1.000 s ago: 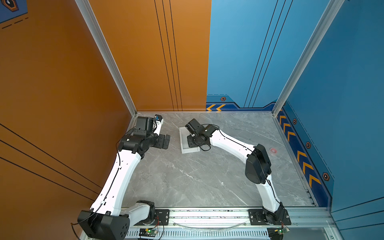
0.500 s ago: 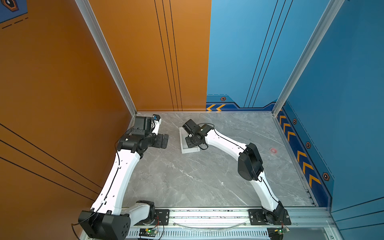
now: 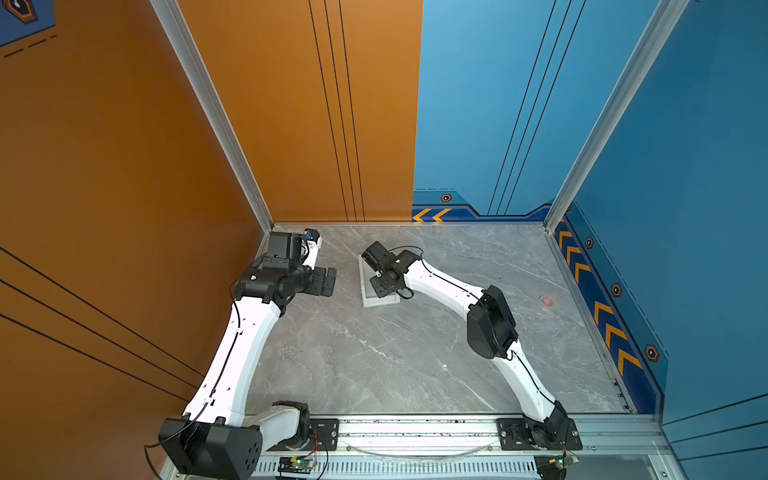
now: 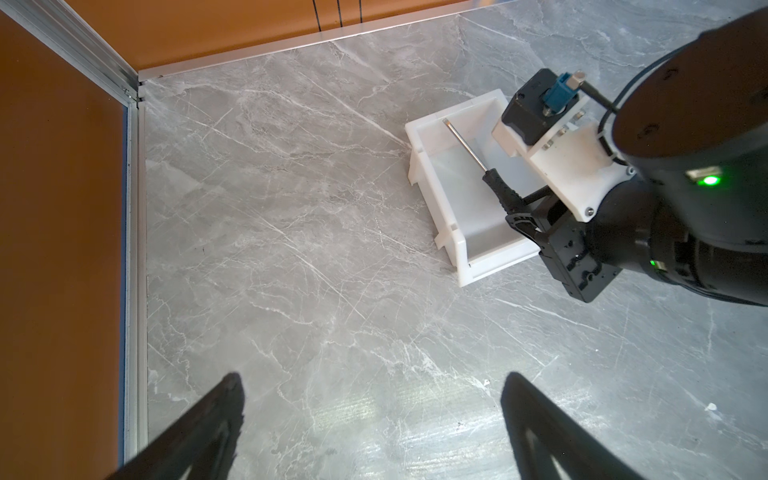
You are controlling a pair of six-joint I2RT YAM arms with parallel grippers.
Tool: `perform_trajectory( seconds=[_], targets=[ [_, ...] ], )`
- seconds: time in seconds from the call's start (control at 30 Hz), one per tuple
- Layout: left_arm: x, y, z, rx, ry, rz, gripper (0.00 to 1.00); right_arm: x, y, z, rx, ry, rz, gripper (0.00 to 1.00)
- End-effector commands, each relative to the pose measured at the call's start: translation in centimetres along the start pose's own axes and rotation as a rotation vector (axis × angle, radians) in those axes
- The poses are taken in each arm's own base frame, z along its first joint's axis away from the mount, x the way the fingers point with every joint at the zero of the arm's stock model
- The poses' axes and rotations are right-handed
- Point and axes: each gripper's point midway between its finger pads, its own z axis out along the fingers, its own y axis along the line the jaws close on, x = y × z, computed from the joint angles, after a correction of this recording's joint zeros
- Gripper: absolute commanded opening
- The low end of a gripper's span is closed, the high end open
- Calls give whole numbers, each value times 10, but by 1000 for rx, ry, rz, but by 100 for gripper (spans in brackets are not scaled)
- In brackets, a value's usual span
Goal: Put the screwdriver in the bin
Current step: 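Carry the screwdriver with the right gripper over the white bin, then lower the screwdriver into the white bin and open the right gripper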
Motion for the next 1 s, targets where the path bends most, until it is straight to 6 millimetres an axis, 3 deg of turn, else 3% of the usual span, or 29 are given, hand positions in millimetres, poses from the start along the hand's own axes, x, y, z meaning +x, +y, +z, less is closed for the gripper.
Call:
perform_trajectory(
  seconds=[0.0,0.97],
  targets=[
    [4,-1,2,22,20,-22,98,4,-2,5,35,19,-45,16],
    [2,0,4,29,20,-37,98,6,4,35,12,47,-59,19]
  ],
)
